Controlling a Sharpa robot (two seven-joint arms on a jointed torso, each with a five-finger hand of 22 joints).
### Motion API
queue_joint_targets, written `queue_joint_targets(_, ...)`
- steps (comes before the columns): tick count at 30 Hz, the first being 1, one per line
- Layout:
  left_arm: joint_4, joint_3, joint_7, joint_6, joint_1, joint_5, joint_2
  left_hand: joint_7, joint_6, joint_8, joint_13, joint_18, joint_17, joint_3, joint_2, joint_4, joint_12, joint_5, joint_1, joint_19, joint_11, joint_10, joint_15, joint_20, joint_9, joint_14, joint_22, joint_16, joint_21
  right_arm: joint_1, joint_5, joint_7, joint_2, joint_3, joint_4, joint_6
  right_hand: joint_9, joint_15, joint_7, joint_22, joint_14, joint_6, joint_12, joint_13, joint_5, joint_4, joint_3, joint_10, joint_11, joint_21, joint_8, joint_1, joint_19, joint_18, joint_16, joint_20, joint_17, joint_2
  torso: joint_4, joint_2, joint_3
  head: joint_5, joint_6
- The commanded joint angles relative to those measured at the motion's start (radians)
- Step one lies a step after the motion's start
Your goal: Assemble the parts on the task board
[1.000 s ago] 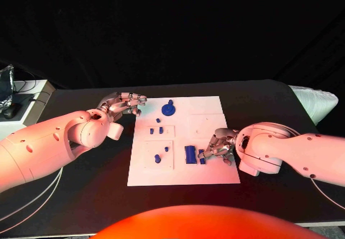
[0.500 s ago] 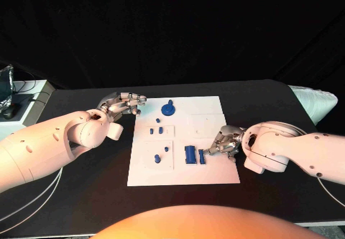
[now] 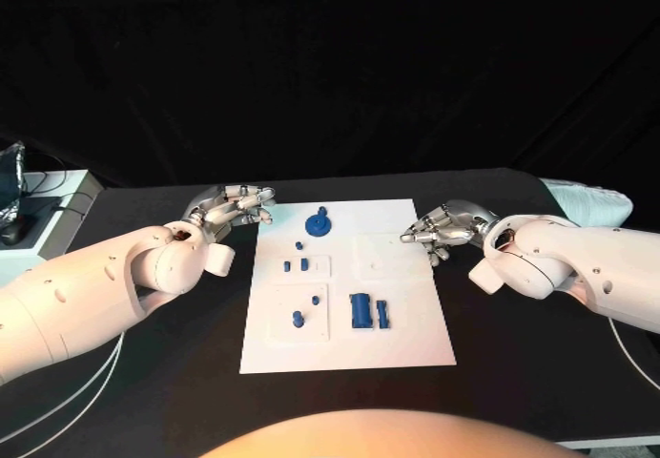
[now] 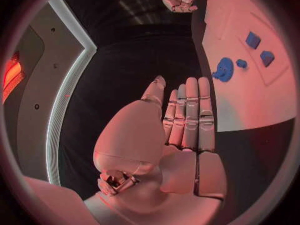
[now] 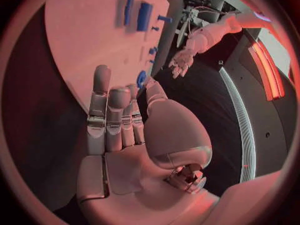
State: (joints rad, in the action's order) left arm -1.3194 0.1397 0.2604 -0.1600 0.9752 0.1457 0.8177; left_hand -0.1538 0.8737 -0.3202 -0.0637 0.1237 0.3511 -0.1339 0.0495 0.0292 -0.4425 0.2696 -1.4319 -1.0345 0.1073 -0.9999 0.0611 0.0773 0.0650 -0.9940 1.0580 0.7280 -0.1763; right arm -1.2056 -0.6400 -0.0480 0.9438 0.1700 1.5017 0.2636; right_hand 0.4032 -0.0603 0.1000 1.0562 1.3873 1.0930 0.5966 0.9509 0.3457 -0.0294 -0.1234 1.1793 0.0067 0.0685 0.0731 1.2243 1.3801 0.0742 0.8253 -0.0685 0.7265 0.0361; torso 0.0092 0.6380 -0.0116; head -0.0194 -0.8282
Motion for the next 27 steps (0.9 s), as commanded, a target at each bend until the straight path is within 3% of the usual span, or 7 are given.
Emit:
queue_joint_targets(1, 0.019, 0.001, 0.113, -0.041, 0.000, -0.077, -0.014, 0.003, 0.036, 0.071, 0.001, -0.027, -0.092, -0.039, 0.008, 0.015, 0.124, -0.009, 0.002, 0.004, -0.001, -0.063, 0.009, 0.017, -0.001, -0.060, -0.116, -0.166, 0.100, -0.002, 0.259, 0.290, -0.042, -0.006, -0.103, 0.072, -0.053, 0.018, 0.011, -0.113, -0.021, -0.029, -0.084, -0.119, -0.018, -0.023, 0.011, -0.023, 0.011, -0.004, -0.002, 0.045, -0.083, -0.013, -0.139, 0.026, -0.067, 0.014, -0.0092, -0.017, 0.0033, 0.004, 0.052)
queue_joint_targets(17, 0.194, 0.003, 0.215, -0.123, -0.014, -0.106, -0.129, 0.055, 0.026, 0.265, 0.007, 0.017, -0.293, -0.066, 0.016, -0.015, 0.384, -0.030, -0.003, 0.307, 0.036, 0.052, 0.101, 0.211, -0.009, 0.201, -0.840, -0.671, 0.108, 0.053, 0.503, 0.530, -0.263, -0.053, -0.483, 0.075, -0.339, 0.176, 0.049, -0.710, -0.213, -0.081, -0.534, -0.892, -0.106, -0.073, 0.122, -0.071, 0.128, -0.001, -0.011, 0.092, -0.442, -0.030, -0.763, 0.192, -0.658, 0.004, -0.0257, -0.052, -0.0125, 0.041, 0.161)
queue_joint_targets(18, 0.187, 0.002, 0.158, -0.086, -0.013, -0.089, -0.123, 0.154, -0.874, 0.320, 0.064, -0.124, -0.351, 0.134, -0.049, -0.029, 0.442, -0.270, 0.422, 1.034, -0.107, 1.000, -0.061, -0.077, -0.065, 0.994, -1.058, -0.728, 0.176, 0.048, 0.437, 0.439, -0.255, -0.052, -0.470, 0.078, -0.403, 0.060, -0.100, -1.056, -0.562, -0.380, -0.597, -0.951, -0.346, 0.029, 0.123, -0.401, -0.007, -0.068, -0.073, -0.297, -1.380, -0.074, -0.825, 0.068, -0.727, -0.036, -0.0238, -0.045, -0.0067, 0.035, 0.150)
queue_joint_targets(19, 0.185, 0.001, 0.159, -0.088, -0.013, -0.090, -0.123, 0.154, -0.874, 0.320, 0.064, -0.124, -0.351, 0.134, -0.049, -0.029, 0.442, -0.270, 0.447, 1.034, -0.107, 1.000, -0.061, -0.077, -0.065, 0.994, -1.058, -0.728, 0.176, 0.049, 0.438, 0.440, -0.254, -0.053, -0.468, 0.080, -0.403, 0.060, -0.100, -1.056, -0.584, -1.093, -0.597, -0.951, -0.346, 0.029, 0.123, -0.421, -0.007, -0.068, -0.073, -0.320, -1.380, -0.074, -0.825, 0.068, -0.727, -0.036, -0.0236, -0.046, -0.0064, 0.034, 0.151)
queue_joint_targets(25, 0.140, -0.013, 0.169, -0.142, -0.004, -0.095, -0.114, 0.154, -0.874, 0.320, 0.064, -0.124, -0.351, 0.134, -0.049, -0.029, 0.442, -0.270, 0.646, 1.034, -0.107, 1.000, -0.061, -0.077, -0.065, 0.994, -1.058, -0.728, 0.176, 0.060, 0.458, 0.453, -0.245, -0.064, -0.414, 0.123, -0.403, 0.060, -0.100, -1.056, -1.387, -1.093, -0.597, -0.951, -0.346, 0.029, 0.123, -1.179, -0.007, -0.068, -0.073, -0.502, -1.380, -0.074, -0.825, 0.068, -0.727, -0.036, -0.0185, -0.063, -0.0001, 0.029, 0.178)
queue_joint_targets(26, 0.120, -0.020, 0.174, -0.166, 0.000, -0.098, -0.110, 0.154, -0.874, 0.320, 0.064, -0.124, -0.351, 0.134, -0.049, -0.029, 0.442, -0.270, 0.686, 1.034, -0.107, 1.000, -0.061, -0.077, -0.065, 0.994, -1.058, -0.728, 0.176, 0.064, 0.467, 0.459, -0.241, -0.070, -0.389, 0.143, -0.403, 0.060, -0.100, -1.056, -1.387, -1.093, -0.597, -0.951, -0.346, 0.029, 0.123, -1.179, -0.007, -0.068, -0.073, -1.224, -1.380, -0.074, -0.825, 0.068, -0.727, -0.036, -0.0163, -0.070, 0.0027, 0.027, 0.190)
queue_joint_targets(27, 0.104, -0.025, 0.177, -0.185, 0.003, -0.100, -0.107, 0.154, -0.874, 0.320, 0.064, -0.124, -0.351, 0.134, -0.049, -0.029, 0.442, -0.270, 0.723, 1.034, -0.107, 1.000, -0.061, -0.077, -0.065, 0.994, -1.058, -0.728, 0.176, 0.068, 0.474, 0.463, -0.238, -0.074, -0.370, 0.158, -0.403, 0.060, -0.100, -1.056, -1.387, -1.093, -0.597, -0.951, -0.346, 0.029, 0.123, -1.179, -0.007, -0.068, -0.073, -1.224, -1.380, -0.074, -0.825, 0.068, -0.727, -0.036, -0.0147, -0.075, 0.0047, 0.025, 0.199)
